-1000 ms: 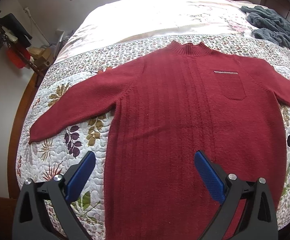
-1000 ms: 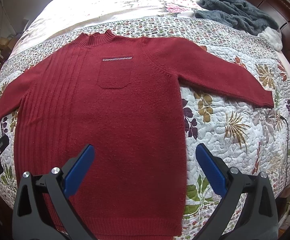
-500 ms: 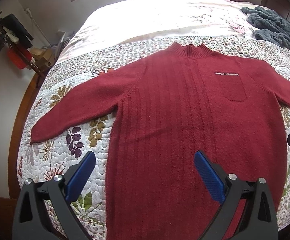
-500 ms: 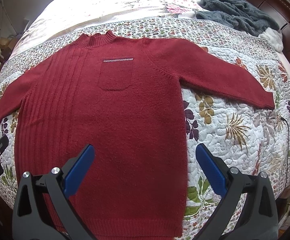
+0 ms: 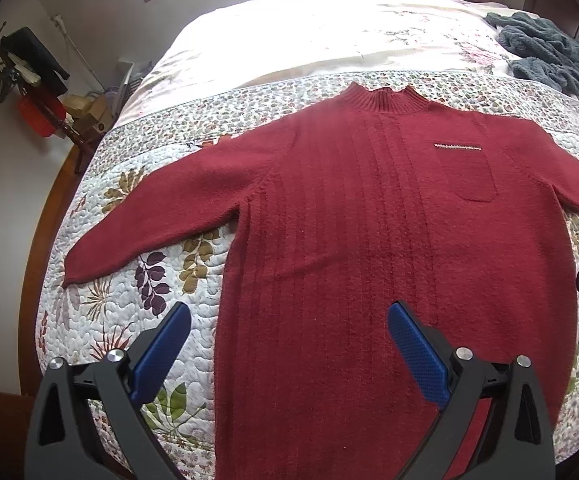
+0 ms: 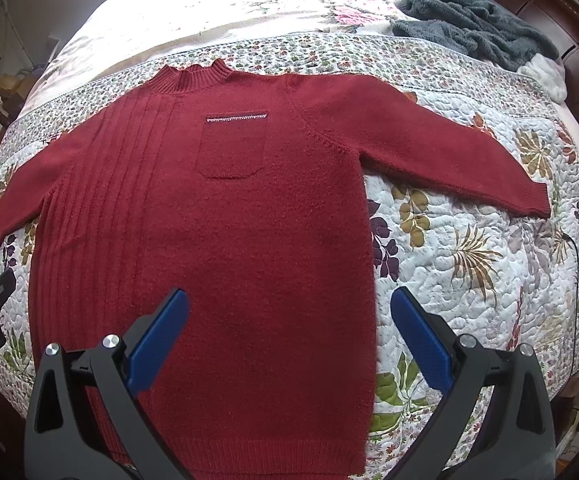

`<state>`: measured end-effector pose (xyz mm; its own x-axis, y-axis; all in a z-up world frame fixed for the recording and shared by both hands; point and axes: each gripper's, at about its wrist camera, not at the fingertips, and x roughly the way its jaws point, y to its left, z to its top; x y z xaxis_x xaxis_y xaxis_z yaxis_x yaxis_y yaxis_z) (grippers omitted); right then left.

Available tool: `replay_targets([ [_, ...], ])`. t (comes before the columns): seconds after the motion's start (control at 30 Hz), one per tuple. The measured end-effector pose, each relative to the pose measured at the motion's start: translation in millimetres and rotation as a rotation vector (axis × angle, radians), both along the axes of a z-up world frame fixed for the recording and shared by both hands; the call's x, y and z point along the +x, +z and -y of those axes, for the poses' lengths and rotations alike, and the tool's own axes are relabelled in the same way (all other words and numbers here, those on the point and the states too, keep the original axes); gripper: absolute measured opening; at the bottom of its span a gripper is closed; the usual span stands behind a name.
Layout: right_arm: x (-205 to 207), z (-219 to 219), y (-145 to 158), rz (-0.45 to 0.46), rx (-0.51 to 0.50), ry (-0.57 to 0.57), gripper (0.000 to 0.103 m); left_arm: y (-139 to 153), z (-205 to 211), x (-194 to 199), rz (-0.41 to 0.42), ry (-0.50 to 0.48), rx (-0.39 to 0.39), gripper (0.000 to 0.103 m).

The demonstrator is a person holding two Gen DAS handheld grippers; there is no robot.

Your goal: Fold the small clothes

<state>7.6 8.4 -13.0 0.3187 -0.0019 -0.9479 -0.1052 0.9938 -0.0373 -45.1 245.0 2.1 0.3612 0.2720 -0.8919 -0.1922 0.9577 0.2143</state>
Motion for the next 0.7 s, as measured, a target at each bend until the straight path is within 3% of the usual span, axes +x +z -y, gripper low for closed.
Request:
replay_targets([
  [0.4,6.0,25.2,-2.2,0.015,0.049,-0.028,0.1,-6.2,10.1,13.4,-0.002,-0.029,-0.039,0.099],
  [0.5,18.2,58.2,-3.9,0.014,0.085,-0.099,0.1,-5.6,16.1,26.9,0.026,-0.03,-0.099,0.099],
  [0.7,53.2,158.7,-9.6,0.021,0.091,-0.267,0.1,-3.6,51.5,75.5,0.066,-0.063,-0.121,0.099],
])
